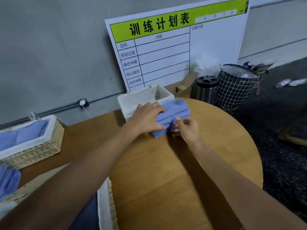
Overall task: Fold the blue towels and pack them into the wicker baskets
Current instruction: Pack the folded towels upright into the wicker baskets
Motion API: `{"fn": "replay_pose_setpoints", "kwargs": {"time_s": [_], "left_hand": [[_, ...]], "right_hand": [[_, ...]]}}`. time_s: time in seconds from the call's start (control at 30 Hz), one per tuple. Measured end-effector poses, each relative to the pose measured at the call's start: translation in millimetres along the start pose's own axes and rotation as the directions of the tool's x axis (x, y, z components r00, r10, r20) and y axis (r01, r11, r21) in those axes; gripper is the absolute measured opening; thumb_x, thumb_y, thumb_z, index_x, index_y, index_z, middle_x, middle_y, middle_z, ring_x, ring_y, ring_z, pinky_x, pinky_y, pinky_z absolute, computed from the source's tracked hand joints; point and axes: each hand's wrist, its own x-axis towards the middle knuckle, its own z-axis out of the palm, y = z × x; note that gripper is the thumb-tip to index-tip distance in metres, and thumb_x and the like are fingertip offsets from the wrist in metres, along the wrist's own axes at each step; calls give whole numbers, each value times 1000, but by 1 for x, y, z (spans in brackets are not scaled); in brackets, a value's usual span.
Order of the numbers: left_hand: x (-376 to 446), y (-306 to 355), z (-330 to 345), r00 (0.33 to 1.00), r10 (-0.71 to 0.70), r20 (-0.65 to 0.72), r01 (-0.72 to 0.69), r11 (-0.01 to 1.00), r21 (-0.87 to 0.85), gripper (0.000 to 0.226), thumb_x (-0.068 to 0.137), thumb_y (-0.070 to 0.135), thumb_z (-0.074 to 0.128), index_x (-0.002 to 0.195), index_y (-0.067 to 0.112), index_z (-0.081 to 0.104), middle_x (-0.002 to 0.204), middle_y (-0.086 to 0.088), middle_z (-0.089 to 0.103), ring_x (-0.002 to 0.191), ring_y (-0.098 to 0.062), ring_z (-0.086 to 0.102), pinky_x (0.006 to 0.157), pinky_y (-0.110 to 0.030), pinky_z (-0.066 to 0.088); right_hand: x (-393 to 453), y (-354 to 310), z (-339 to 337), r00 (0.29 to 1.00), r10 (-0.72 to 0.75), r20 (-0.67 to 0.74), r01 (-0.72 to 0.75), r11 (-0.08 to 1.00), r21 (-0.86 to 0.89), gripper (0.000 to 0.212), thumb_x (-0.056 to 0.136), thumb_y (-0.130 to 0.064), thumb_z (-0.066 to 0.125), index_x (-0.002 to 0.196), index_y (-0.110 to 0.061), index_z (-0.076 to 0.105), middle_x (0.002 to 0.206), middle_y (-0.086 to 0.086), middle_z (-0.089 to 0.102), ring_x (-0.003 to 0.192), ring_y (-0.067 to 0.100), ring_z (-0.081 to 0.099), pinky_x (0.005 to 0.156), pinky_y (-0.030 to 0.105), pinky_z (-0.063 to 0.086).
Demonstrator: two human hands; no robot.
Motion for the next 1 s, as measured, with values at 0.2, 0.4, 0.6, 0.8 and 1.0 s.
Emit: {"fn": "replay_pose_setpoints", "kwargs": {"time_s": [0.2, 0.4, 0.6, 0.8, 1.0], "left_hand": [[-2, 1, 2, 995, -10, -94, 1, 996, -87, 45, 76, 36, 71, 120, 29, 66, 112, 8, 62, 101, -19, 56, 80, -35, 40], [-9, 13, -11, 982, -48, -185, 15, 984, -177, 34, 76, 28, 71, 109, 23, 75, 98, 1, 65, 89, -23, 60, 73, -38, 49], [-20, 26, -7, 989, 10, -146, -38, 981, -189, 32, 84, 47, 68, 108, 26, 74, 94, 5, 57, 90, -18, 55, 76, -36, 43], [-9, 9, 0, 975, -213, -66, 134, 794, -593, 20, 99, 32, 56, 100, 25, 75, 114, 4, 59, 109, -14, 56, 97, -33, 45], [9, -7, -5, 920, -365, 140, 360, 651, -668, 34, 95, 36, 64, 125, 19, 61, 126, -3, 62, 112, -19, 59, 84, -26, 45]], "right_hand": [[-7, -8, -2, 996, 75, 38, -79, 989, 126, 26, 100, -29, 59, 99, -4, 67, 93, 12, 74, 82, 21, 73, 77, 35, 58], [-16, -22, 2, 989, 88, 123, -119, 955, 272, 29, 94, -39, 66, 95, -10, 65, 97, 12, 73, 91, 25, 73, 75, 33, 57], [-18, -32, 4, 985, 147, 86, -167, 935, 312, 43, 84, -41, 77, 96, -13, 46, 77, 7, 62, 62, 16, 66, 74, 41, 60], [-10, -31, 5, 984, 172, 38, -175, 938, 300, 37, 83, -20, 80, 85, -16, 44, 80, 14, 63, 61, 19, 64, 65, 39, 58], [-9, -36, 3, 985, 157, 74, -172, 939, 299, 29, 84, -16, 79, 86, -15, 50, 99, 19, 71, 85, 33, 74, 66, 43, 63]]}}
